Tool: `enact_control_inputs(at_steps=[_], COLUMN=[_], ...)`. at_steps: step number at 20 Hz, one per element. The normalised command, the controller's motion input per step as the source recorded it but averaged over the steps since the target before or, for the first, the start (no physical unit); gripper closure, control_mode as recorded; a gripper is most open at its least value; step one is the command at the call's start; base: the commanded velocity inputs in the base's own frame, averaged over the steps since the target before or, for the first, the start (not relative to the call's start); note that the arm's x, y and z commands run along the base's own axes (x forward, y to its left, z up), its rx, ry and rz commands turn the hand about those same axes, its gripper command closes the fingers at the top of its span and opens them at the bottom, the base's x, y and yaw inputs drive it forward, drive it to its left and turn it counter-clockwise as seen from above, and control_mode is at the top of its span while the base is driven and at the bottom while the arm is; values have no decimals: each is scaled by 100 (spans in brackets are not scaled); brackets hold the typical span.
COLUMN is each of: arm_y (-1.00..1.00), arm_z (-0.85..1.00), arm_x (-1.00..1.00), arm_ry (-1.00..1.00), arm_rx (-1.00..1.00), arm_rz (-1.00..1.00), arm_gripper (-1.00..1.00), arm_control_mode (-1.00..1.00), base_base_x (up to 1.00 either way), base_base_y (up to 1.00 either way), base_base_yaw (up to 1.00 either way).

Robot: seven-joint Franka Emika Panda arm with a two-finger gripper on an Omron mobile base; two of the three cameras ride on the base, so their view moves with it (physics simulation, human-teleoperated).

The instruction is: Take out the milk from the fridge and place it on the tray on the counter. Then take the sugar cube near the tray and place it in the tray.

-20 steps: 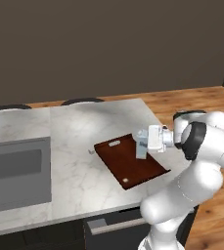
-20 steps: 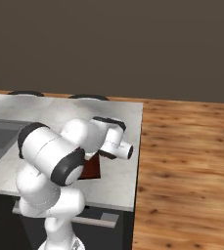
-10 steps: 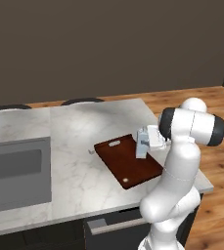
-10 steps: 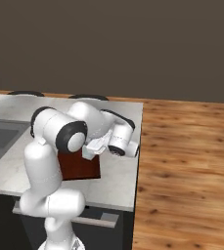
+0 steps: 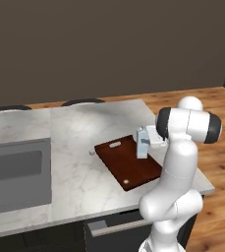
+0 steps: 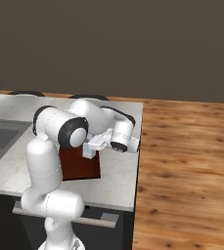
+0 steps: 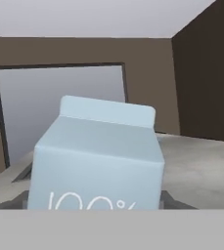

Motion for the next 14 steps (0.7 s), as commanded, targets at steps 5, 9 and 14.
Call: enact_control_inputs(at_steps=[5,9,14], arm_y=[3,1,1], arm_z=[-6,-14,-5], arm_x=[-32,-10,0], arm_ry=[-21,-16,-2], arm_rx=[0,0,0], arm_rz=[0,0,0], arm_gripper=[100,100,100], arm_control_mode=[-100,-100,-100], base_base_x=[0,0,0], base_base_y=[0,0,0], base_base_yaw=[0,0,0])
